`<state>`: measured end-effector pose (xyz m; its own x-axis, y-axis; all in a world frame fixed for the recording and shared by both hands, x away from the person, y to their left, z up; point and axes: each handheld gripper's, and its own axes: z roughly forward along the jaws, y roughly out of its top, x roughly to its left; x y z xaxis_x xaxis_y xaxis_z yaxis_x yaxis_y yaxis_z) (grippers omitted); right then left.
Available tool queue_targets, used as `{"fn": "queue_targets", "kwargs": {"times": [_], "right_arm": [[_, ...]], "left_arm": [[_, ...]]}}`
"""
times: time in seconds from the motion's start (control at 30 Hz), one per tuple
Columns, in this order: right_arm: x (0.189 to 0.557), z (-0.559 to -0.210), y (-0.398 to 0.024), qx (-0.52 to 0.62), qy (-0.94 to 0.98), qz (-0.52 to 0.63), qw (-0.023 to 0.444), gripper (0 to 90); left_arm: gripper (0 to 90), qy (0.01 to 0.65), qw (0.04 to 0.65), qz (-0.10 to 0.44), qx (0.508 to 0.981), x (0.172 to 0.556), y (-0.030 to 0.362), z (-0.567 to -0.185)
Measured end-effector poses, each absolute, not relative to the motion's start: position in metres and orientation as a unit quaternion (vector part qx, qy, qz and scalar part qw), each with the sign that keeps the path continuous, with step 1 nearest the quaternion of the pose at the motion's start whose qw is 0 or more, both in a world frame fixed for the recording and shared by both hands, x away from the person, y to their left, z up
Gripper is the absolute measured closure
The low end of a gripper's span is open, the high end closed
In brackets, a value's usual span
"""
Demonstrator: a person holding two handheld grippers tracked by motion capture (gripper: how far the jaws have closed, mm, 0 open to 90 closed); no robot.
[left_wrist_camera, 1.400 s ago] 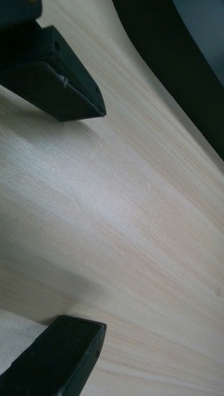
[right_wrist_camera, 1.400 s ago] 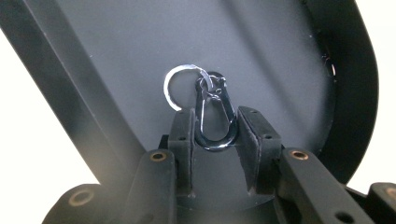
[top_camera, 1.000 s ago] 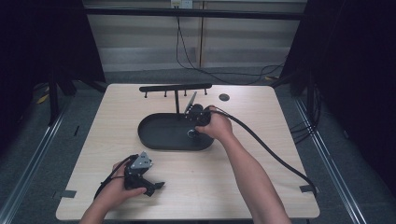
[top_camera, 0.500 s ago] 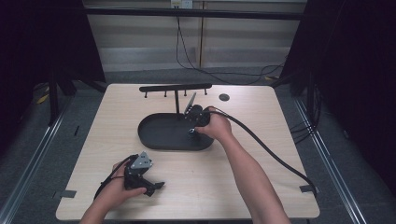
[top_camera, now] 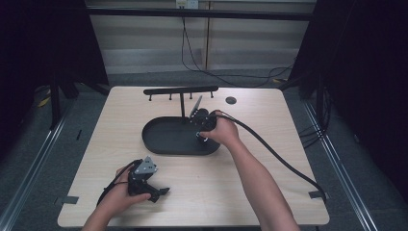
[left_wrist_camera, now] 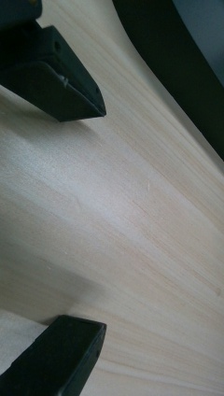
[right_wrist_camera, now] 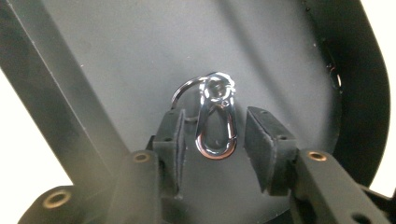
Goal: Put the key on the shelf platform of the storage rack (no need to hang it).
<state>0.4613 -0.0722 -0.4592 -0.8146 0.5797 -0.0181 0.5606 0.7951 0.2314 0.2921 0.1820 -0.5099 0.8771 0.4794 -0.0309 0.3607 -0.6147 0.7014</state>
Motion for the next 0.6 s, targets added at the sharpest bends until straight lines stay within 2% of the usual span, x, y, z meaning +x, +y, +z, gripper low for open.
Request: {"fn": "queue_targets", "kwargs": {"times": [0.27,0.6], "right_arm": [[0.459,-0.452,-0.075,0.301,0.946,0.112,0.047,47.2],[0.456,-0.444,-0.079,0.301,0.945,0.120,0.047,44.5]], "left_arm": [[0.1,0.234,0.371,0.080,0.895,0.292,0.182,-0.510],[0.1,0.235,0.371,0.080,0.895,0.292,0.182,-0.510]]}}
